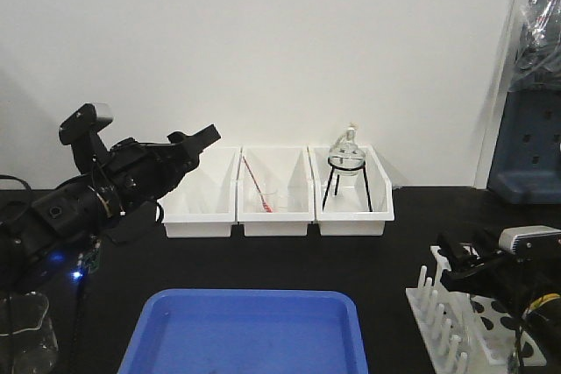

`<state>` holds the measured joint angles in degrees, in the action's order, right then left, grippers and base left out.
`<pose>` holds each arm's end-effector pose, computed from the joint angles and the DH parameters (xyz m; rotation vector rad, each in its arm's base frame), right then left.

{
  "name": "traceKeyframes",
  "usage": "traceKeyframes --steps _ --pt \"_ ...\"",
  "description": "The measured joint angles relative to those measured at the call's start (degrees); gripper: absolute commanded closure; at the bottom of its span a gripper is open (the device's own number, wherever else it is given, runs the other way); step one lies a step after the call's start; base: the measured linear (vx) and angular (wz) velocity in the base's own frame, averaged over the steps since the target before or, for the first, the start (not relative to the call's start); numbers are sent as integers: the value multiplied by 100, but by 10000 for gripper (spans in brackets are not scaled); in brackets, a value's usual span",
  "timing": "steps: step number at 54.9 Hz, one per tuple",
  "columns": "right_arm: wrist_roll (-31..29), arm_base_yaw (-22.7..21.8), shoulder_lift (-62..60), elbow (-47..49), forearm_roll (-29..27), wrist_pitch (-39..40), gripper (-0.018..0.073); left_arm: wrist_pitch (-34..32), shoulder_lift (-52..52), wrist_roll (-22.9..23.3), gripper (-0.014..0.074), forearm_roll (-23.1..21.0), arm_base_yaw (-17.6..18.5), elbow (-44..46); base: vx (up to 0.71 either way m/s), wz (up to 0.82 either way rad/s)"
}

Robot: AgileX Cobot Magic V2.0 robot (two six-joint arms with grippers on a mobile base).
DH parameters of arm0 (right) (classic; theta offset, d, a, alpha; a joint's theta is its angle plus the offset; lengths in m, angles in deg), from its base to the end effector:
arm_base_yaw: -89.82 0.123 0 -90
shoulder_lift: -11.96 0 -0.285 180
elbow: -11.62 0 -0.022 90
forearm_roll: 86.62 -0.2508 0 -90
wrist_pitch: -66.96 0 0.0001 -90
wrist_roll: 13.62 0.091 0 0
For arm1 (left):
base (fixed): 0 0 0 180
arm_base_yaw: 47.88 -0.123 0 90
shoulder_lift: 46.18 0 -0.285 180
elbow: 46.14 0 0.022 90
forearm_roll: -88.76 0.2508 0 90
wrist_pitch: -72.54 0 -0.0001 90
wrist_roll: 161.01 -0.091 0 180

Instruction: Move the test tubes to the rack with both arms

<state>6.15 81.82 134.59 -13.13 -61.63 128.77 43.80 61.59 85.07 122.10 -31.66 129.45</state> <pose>0.3927 -0.0210 0.1665 -0.0980 1.5417 0.2837 0.3920 -0.1390 0.3237 -0.0546 1.6034 -0.9227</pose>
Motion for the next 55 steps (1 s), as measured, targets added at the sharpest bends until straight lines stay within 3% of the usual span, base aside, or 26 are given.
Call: traceKeyframes --steps 11,21,30,37,47,55 --pt "-169 0 -357 0 -219 99 81 40 0 0 12 0 0 0 0 0" --pt "-6 0 -1627 0 225 -1544 81 45 0 0 12 0 0 0 0 0" --pt "1179 0 -2883 0 1030 -3250 81 45 0 0 12 0 0 0 0 0" --pt "2427 0 -3596 0 2200 -4191 81 45 0 0 12 0 0 0 0 0" --pt "3851 0 -3895 -4 3526 -4415 81 45 0 0 12 0 0 0 0 0" --pt "4218 0 -3895 -19 4206 -4416 81 45 0 0 12 0 0 0 0 0"
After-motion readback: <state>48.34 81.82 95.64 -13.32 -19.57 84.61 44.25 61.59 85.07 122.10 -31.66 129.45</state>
